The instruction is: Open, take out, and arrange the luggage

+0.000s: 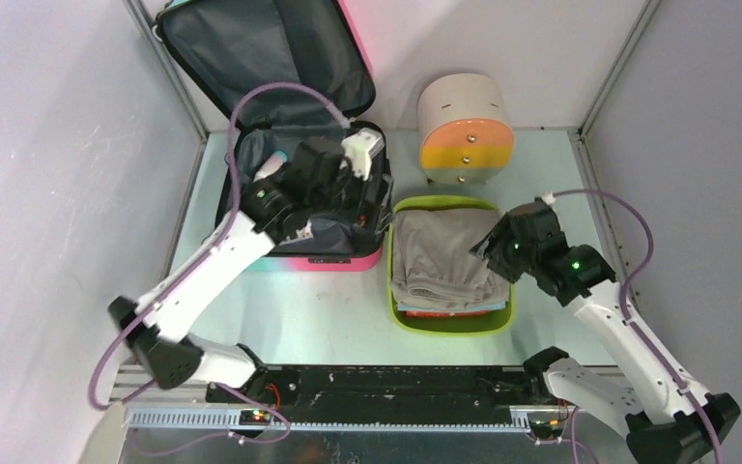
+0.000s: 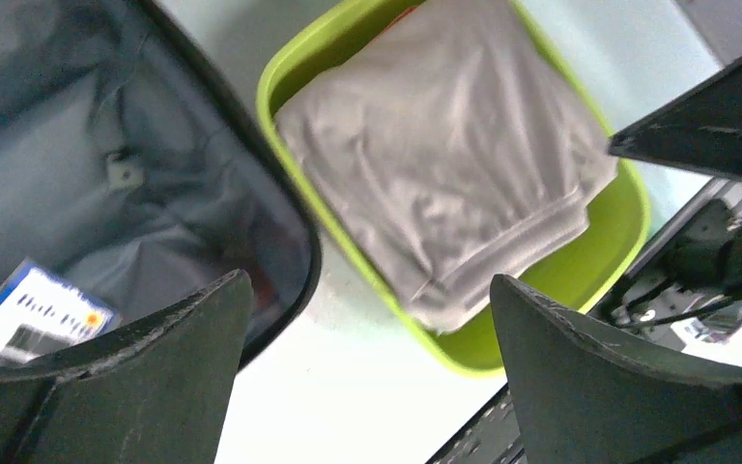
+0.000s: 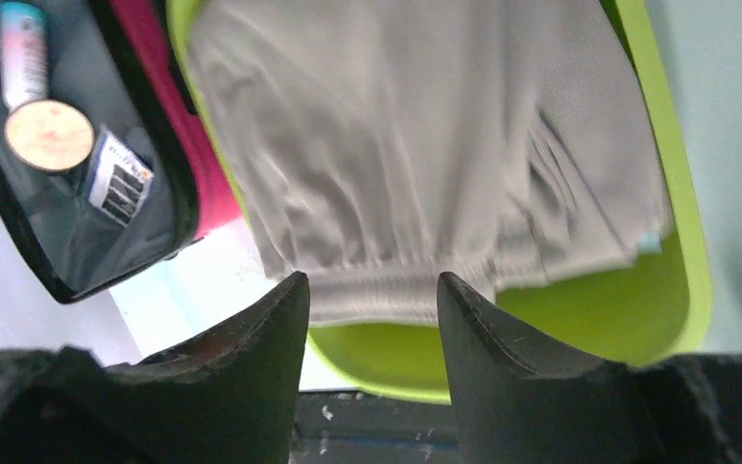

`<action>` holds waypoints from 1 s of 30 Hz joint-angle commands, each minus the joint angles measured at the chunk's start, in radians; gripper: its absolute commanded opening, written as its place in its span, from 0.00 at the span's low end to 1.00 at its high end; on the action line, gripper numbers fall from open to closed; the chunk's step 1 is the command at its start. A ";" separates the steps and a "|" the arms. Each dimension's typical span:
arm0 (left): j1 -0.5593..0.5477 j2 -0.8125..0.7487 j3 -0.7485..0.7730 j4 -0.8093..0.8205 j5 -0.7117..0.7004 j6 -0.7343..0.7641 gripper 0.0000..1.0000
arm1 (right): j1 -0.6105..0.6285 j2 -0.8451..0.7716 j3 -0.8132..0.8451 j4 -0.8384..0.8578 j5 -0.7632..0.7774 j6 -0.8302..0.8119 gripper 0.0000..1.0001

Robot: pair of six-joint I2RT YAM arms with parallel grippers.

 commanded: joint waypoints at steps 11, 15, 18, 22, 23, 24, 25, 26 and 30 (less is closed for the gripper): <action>0.000 -0.586 -0.623 0.250 -0.377 0.155 1.00 | 0.408 -0.050 -0.112 -0.553 0.179 1.035 0.54; 0.002 -0.652 -0.774 0.383 -0.396 0.178 1.00 | 0.470 -0.008 -0.184 -0.426 0.194 1.083 0.53; 0.000 -0.653 -0.833 0.407 -0.354 0.176 1.00 | 0.481 0.045 -0.189 -0.401 0.211 1.091 0.52; 0.000 -0.621 -0.816 0.397 -0.341 0.165 1.00 | 0.501 0.074 -0.199 -0.369 0.238 1.137 0.51; 0.000 -0.611 -0.810 0.396 -0.339 0.165 1.00 | 0.504 0.082 -0.208 -0.362 0.242 1.155 0.50; 0.000 -0.608 -0.809 0.397 -0.330 0.164 1.00 | 0.505 0.096 -0.213 -0.358 0.243 1.165 0.50; 0.000 -0.603 -0.808 0.397 -0.326 0.163 1.00 | 0.505 0.101 -0.221 -0.360 0.245 1.182 0.49; 0.000 -0.600 -0.808 0.395 -0.327 0.158 1.00 | 0.505 0.114 -0.225 -0.367 0.245 1.191 0.49; 0.000 -0.585 -0.788 0.353 -0.349 0.157 1.00 | 0.514 0.126 -0.234 -0.397 0.249 1.250 0.48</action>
